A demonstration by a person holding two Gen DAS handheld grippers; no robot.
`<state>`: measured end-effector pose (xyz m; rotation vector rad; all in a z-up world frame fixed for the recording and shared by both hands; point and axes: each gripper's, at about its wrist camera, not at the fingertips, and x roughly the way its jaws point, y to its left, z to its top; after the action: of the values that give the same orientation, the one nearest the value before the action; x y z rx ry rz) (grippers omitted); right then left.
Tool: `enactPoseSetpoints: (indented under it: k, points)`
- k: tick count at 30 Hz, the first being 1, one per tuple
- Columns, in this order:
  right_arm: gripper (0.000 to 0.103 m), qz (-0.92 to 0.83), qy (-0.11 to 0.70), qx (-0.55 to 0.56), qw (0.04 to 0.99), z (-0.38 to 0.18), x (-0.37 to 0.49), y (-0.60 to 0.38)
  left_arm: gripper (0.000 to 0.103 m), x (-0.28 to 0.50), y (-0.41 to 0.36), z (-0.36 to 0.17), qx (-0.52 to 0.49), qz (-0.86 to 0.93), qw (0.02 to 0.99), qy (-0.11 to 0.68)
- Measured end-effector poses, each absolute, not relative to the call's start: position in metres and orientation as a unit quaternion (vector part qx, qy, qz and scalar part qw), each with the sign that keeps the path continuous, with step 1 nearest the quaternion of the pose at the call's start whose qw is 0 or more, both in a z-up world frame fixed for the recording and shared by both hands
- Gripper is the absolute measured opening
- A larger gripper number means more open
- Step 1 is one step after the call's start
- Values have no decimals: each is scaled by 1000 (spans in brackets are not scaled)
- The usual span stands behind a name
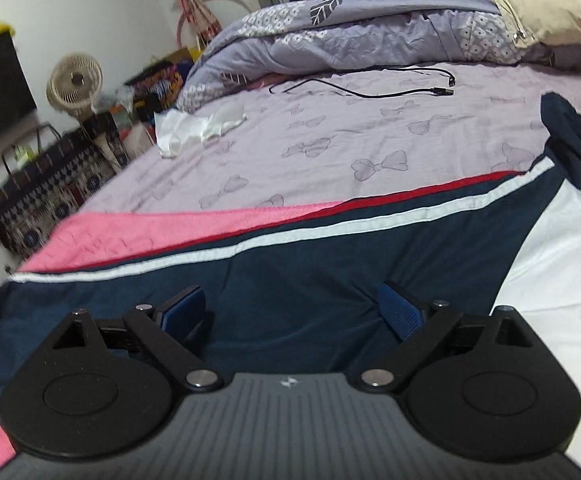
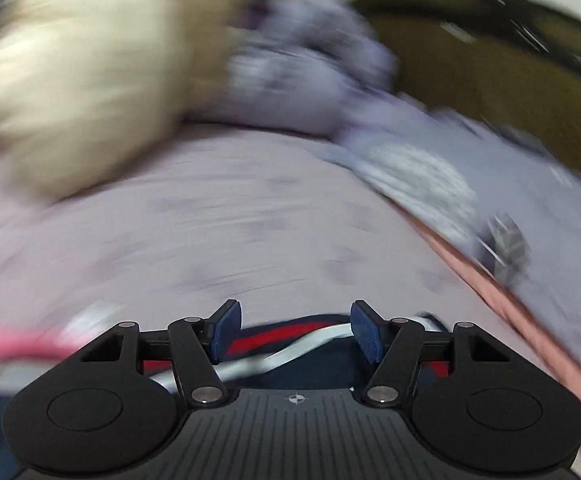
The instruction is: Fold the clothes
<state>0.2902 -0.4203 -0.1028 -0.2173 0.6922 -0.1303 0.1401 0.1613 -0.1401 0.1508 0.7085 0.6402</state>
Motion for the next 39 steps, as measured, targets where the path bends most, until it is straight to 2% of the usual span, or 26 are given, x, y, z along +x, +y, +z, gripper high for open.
enactPoseSetpoints:
  k: [2, 5, 7, 9, 12, 13, 15, 21, 24, 27, 31, 32, 33, 35, 36, 37, 39]
  points:
    - [62, 34, 341, -151, 927, -109, 255, -381, 96, 140, 161, -140, 75, 308, 885, 340]
    - [63, 78, 373, -177, 907, -131, 231, -356, 96, 139, 160, -140, 76, 308, 886, 339]
    - [82, 28, 373, -140, 917, -138, 237, -385, 96, 139, 160, -140, 78, 308, 886, 338]
    - [88, -60, 378, -99, 919, -138, 254, -431, 96, 138, 160, -139, 79, 308, 886, 338]
    - [86, -237, 401, -115, 877, -139, 282, -504, 96, 138, 160, -139, 77, 307, 886, 337]
    - [73, -286, 412, -112, 858, -135, 288, -523, 96, 138, 161, -139, 77, 307, 887, 337]
    - [59, -296, 407, -92, 859, -114, 287, -527, 96, 138, 161, -139, 76, 307, 887, 337]
    - [67, -74, 334, -125, 931, -74, 233, -396, 96, 142, 155, -136, 100, 309, 881, 343]
    - [67, 51, 348, -61, 934, -63, 220, -326, 96, 144, 155, -128, 128, 298, 875, 359]
    - [70, 177, 366, -69, 911, -67, 200, -247, 96, 132, 179, -124, 171, 329, 854, 365]
    - [76, 203, 400, -185, 874, -100, 184, -185, 96, 105, 257, -130, 192, 421, 792, 398]
    - [92, 179, 393, -186, 883, -109, 188, -195, 95, 99, 281, -127, 179, 456, 769, 410]
    - [100, 128, 398, -172, 892, -114, 198, -211, 87, 94, 303, -122, 163, 489, 746, 422]
    - [94, -17, 400, -155, 903, -111, 215, -238, 71, 79, 327, -103, 113, 516, 743, 412]
    - [82, -90, 396, -160, 900, -105, 220, -245, 71, 69, 330, -90, 75, 507, 764, 392]
    - [80, -112, 388, -154, 902, -97, 220, -250, 71, 60, 327, -77, 39, 484, 792, 369]
    - [80, -33, 372, -100, 922, -79, 208, -244, 73, 53, 296, -61, 12, 409, 848, 336]
